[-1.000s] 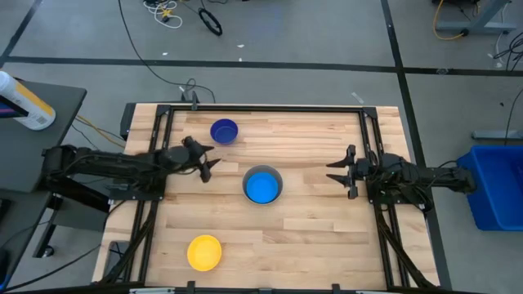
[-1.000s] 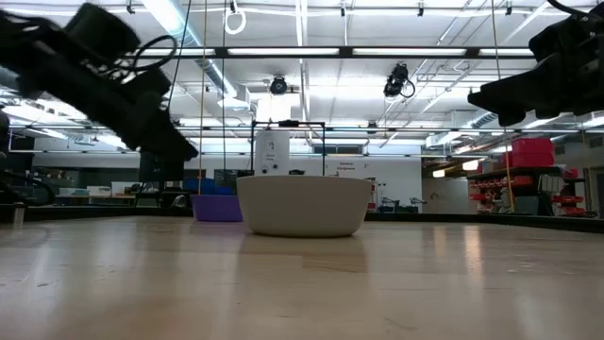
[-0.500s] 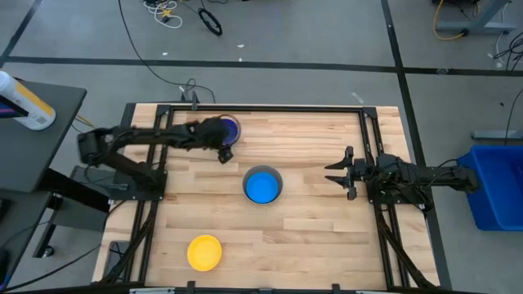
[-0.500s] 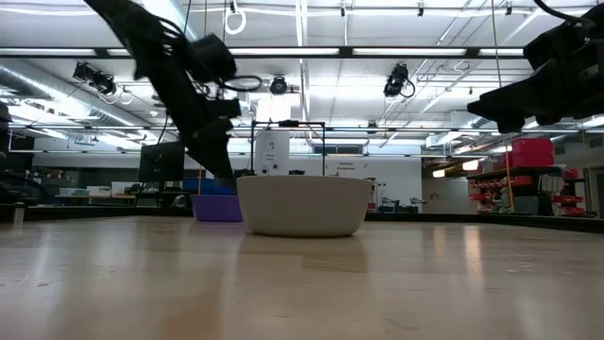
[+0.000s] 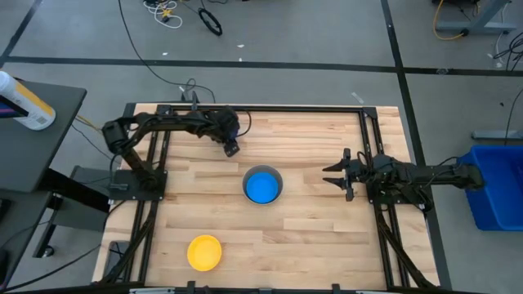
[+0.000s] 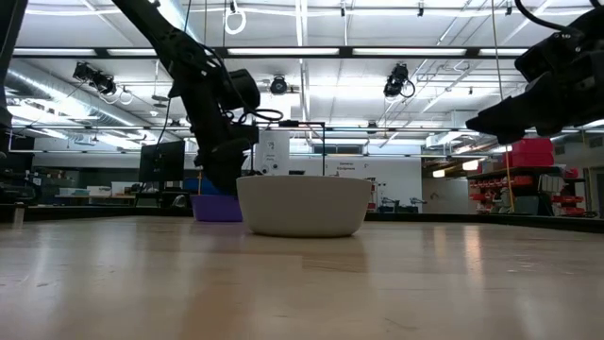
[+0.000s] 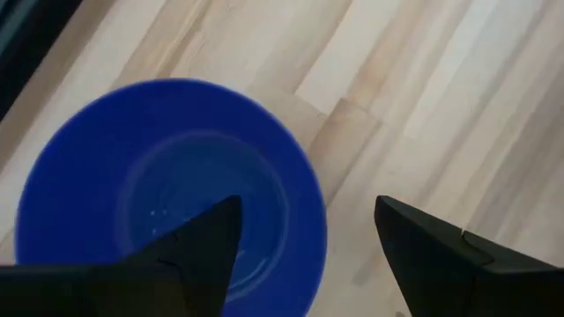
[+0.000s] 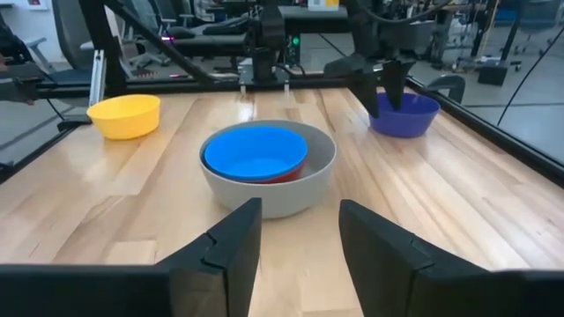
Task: Nest bowls inside each other
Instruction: Stack the dark blue bowl on the blue bowl
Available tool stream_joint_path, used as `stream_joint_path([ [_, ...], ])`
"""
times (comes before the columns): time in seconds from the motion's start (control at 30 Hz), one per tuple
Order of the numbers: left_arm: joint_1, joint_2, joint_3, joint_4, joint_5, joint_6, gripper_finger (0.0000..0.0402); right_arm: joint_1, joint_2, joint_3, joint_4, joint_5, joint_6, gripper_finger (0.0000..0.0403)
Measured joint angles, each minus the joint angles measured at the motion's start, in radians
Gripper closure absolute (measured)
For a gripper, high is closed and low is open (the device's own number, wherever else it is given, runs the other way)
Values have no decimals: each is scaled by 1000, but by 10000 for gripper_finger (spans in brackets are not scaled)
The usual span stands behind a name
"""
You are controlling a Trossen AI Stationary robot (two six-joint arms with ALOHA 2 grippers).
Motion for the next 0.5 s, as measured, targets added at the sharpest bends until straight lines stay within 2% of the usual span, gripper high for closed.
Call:
stream_joint_path([
  [0.1,-1,3,0,-5,-10,-2,155,0,3,0,0,1,0,242],
  [0.2,0,3,0,2,-14,-8,193,0,3,0,0,1,0,240],
  [0.5,-1,3,-1,0,-16,30,368,0,3,0,1,1,7,237],
])
